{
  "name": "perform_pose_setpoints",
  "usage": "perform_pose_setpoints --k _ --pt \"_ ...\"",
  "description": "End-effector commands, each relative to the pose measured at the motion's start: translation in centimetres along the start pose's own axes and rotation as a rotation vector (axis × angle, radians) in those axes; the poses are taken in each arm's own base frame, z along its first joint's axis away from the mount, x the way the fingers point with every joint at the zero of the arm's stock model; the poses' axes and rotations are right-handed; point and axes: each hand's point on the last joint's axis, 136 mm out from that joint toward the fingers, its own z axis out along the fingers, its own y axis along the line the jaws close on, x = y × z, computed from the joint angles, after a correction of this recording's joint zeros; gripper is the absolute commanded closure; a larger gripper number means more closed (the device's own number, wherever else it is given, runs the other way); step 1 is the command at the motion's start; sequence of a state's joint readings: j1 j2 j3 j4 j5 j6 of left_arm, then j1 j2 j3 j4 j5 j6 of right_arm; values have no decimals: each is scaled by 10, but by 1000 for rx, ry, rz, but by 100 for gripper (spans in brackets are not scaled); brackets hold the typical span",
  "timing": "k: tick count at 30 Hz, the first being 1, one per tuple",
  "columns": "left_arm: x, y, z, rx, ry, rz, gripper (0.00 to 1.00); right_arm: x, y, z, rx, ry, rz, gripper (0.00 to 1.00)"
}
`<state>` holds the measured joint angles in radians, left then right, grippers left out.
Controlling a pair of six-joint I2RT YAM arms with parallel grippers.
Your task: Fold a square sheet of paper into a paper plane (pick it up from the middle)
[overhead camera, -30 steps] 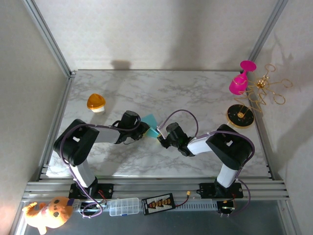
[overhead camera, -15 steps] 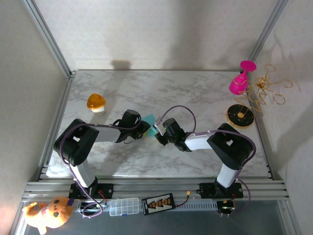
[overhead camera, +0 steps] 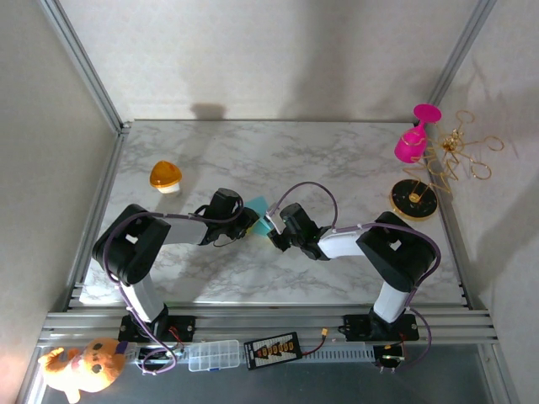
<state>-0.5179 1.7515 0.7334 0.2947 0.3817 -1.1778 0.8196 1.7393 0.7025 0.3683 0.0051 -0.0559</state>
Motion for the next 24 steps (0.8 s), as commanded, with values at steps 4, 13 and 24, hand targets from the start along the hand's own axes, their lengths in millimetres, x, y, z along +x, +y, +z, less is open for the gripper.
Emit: perform_pose_setpoints --k 4,13,24 --pt "7 34 6 -127 19 -11 68 -2 -11 -4 48 10 -20 79" --pt "7 36 7 -141 19 -12 68 4 -9 -5 42 25 -41 81" --pt "6 31 4 -131 14 -6 68 1 -7 -3 3 31 -31 93"
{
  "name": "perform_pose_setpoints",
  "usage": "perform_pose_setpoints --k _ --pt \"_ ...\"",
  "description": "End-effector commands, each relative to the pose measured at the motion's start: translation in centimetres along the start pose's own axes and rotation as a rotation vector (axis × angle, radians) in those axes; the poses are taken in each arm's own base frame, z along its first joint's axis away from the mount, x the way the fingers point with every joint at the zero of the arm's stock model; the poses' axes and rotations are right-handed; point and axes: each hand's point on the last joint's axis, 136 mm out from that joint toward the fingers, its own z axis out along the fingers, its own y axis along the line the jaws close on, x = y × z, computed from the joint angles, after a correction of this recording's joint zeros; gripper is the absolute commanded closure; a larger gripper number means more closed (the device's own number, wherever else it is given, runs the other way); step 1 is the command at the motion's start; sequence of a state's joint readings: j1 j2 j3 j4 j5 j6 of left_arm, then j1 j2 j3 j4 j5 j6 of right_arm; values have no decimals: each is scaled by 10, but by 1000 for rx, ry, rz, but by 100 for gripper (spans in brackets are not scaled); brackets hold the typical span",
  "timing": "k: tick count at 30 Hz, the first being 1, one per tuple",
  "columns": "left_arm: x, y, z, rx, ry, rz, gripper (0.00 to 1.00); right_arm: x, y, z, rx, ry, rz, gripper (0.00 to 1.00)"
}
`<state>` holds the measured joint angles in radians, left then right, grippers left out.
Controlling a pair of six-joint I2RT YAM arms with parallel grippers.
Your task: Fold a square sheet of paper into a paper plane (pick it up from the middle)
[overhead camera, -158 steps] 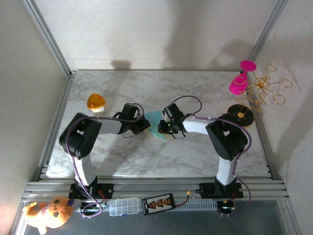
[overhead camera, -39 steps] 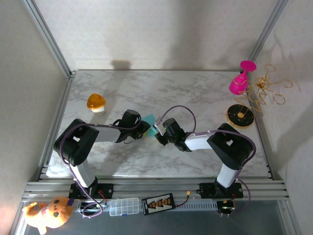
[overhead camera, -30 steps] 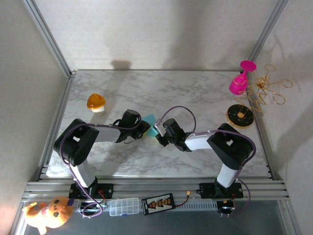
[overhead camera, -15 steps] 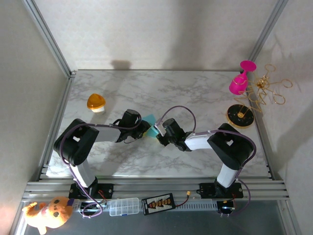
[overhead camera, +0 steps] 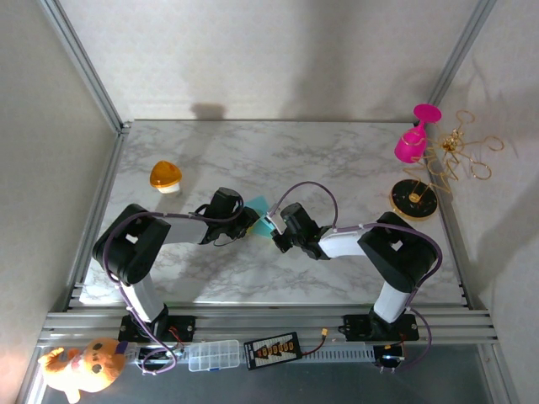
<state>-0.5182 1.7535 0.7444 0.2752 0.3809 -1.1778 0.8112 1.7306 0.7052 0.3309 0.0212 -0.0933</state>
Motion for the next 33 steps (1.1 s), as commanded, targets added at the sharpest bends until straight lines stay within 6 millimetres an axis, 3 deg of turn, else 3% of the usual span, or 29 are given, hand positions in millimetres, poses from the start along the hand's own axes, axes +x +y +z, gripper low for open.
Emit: perform_pose_setpoints --k 1,9,19,29,33 --pt "6 31 4 -119 11 -2 69 -4 -1 -1 -27 4 5 94" --pt "0 15 -4 -92 -11 26 69 2 7 3 -107 39 38 97" --pt "-11 -11 -28 -11 -88 66 70 18 9 13 -166 115 124 98" --pt "0 -30 -19 132 -34 79 72 26 22 12 -314 144 253 97" --pt "5 -33 -11 152 -3 83 72 29 16 13 -342 160 305 96"
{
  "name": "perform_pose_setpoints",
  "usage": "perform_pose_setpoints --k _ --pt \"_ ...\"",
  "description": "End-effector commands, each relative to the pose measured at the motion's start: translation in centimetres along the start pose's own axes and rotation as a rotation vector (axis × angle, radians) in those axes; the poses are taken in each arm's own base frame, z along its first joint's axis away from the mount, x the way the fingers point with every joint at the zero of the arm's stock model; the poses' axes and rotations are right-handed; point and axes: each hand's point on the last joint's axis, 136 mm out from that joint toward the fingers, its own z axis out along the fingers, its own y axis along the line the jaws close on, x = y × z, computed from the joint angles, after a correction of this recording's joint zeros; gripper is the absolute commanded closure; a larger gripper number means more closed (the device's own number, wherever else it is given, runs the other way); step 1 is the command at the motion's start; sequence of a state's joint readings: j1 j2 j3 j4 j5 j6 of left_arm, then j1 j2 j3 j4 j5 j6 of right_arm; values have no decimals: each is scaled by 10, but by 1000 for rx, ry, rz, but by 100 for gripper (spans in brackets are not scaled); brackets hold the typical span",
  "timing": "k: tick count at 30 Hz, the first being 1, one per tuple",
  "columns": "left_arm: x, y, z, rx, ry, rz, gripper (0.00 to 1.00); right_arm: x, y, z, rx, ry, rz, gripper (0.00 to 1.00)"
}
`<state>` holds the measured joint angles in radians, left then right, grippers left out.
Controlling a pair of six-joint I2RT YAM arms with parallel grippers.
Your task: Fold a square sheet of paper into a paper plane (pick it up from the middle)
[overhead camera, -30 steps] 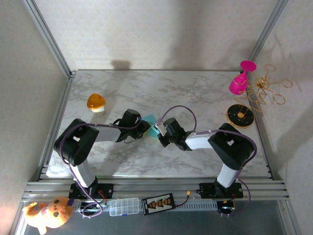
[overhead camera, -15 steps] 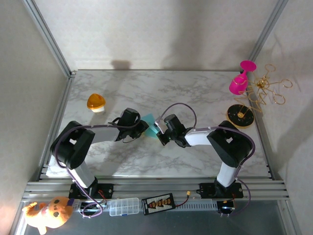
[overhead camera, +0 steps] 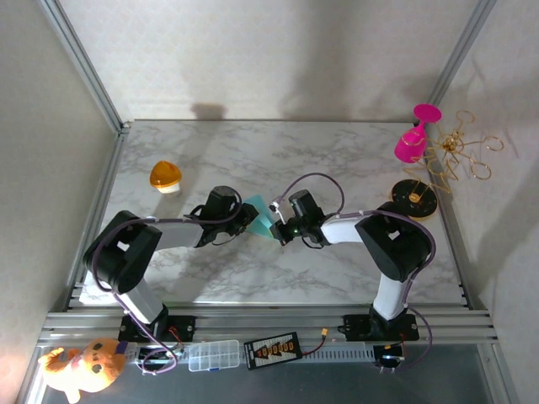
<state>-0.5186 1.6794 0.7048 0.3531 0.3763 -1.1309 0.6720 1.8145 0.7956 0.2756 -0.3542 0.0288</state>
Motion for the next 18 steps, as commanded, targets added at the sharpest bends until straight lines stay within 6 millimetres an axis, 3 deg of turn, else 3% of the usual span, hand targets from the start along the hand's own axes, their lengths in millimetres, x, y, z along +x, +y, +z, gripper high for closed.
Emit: perform_pose_setpoints --k 1,18 --pt "8 -8 9 47 39 4 72 37 2 7 -52 132 100 96" --pt "16 37 19 -107 56 -13 67 40 -3 7 -112 158 219 87"
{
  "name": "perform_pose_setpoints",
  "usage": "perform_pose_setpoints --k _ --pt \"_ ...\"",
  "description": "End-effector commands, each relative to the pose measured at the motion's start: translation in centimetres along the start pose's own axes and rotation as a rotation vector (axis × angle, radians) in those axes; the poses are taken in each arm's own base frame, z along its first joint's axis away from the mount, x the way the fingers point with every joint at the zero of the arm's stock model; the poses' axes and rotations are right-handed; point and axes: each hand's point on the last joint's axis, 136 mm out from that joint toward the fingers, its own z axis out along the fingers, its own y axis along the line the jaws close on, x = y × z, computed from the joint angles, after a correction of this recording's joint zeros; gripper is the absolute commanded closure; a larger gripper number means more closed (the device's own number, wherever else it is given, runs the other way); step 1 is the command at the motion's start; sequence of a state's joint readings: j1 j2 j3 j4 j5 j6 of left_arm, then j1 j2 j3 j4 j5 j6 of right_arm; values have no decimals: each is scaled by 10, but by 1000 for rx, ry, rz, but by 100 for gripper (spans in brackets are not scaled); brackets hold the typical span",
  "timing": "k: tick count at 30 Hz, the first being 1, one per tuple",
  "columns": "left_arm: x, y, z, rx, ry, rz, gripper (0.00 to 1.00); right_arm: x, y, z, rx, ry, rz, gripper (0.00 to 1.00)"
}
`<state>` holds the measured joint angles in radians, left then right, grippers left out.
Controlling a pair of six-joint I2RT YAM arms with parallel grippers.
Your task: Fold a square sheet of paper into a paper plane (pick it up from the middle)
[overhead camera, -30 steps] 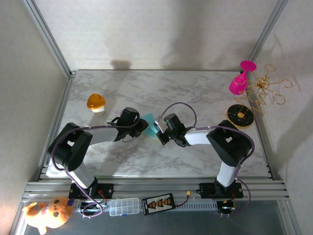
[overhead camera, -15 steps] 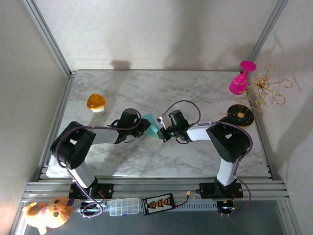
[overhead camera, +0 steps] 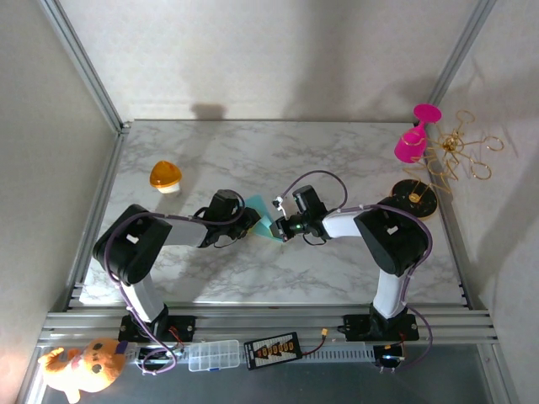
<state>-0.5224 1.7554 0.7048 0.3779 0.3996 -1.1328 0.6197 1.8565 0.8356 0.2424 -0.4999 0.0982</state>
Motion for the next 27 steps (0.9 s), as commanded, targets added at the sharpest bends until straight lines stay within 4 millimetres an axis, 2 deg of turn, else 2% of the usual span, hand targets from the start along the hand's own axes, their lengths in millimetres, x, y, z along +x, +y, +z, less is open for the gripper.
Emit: perform_pose_setpoints --k 1,10,15,18,24,27 --pt "7 22 5 -82 16 -3 66 39 -8 6 -1 127 112 87" --pt "9 42 7 -175 24 -13 63 36 -6 3 -71 115 178 86" --pt "9 44 8 -178 24 -22 65 38 -7 3 -90 121 202 87" --pt "5 30 5 -139 12 -8 65 42 -8 5 -95 141 212 91" --pt "-10 -22 -16 35 -66 64 65 53 -14 11 -76 210 236 94" --pt "-13 -35 -25 107 -95 85 66 58 -19 13 -51 239 253 94"
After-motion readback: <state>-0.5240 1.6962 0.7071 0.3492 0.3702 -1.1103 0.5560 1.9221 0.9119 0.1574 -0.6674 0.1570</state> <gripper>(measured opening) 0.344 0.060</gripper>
